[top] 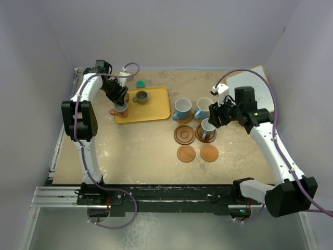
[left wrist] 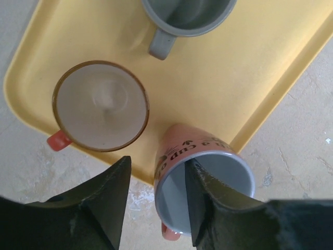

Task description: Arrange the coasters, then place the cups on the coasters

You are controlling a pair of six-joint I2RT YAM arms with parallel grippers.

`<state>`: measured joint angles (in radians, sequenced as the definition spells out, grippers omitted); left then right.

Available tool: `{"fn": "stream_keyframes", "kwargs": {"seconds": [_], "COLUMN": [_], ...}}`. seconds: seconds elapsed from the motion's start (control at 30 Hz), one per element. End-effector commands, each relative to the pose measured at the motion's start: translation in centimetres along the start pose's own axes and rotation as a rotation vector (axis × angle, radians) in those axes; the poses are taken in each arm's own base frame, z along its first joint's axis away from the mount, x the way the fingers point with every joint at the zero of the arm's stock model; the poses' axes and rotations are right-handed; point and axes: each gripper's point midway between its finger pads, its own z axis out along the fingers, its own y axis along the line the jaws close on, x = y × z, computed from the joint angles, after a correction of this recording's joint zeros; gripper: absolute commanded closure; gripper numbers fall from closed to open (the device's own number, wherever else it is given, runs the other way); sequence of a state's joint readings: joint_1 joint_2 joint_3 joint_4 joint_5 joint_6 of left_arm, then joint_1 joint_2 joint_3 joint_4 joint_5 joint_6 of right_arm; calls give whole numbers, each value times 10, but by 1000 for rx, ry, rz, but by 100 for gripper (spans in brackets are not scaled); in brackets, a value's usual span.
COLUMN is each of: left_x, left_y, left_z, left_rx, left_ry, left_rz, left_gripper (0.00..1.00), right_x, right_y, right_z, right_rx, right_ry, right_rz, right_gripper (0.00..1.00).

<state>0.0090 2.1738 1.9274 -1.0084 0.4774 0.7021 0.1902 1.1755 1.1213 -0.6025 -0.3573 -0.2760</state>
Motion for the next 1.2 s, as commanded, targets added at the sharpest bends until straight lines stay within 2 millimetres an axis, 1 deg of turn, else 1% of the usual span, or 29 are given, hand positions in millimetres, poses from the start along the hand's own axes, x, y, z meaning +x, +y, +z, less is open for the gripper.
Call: {"fn": "stream_keyframes", "kwargs": {"seconds": [0.0, 0.1, 0.2, 0.33, 0.47, 0.53, 0.73, 1.0, 1.1, 1.17], "left_x": [-13, -12, -13, -15, -16, -16, -17, -28, -38, -45], "left_y": [-2, -4, -7, -11, -18, -22, -44, -63, -74, -86], "left_z": [-3, 2, 2, -6, -16, -20, -32, -56, -67, -72], "left_rx": [-9, -9, -6, -4, -6, -6, 9, -31, -45, -46], "left_ry": [3, 26, 37, 35, 33, 32, 21, -46, -103, -141], "left_rz": [84, 98, 108, 126, 158, 168, 162, 162, 161, 166], "left_gripper": [59, 67, 78, 89, 96, 97, 97, 97, 97, 97], "right_x": [0, 1, 1, 1, 0, 0, 0, 0, 1, 2], "right_y": [0, 0, 1, 1, 1, 1, 0, -3, -11, -24], "right_z": [-3, -3, -3, -3, -3, -4, -6, -7, -8, -10], "right_rx": [0, -4, -7, -7, -7, -6, 0, 12, 51, 117], "right_ry": [-6, -4, -2, -2, -4, -5, -8, -9, -7, -4], "right_rz": [-14, -13, -13, -14, -14, -14, -13, -10, 0, 25], "right_gripper": [44, 45, 45, 44, 44, 45, 44, 44, 44, 42]}}
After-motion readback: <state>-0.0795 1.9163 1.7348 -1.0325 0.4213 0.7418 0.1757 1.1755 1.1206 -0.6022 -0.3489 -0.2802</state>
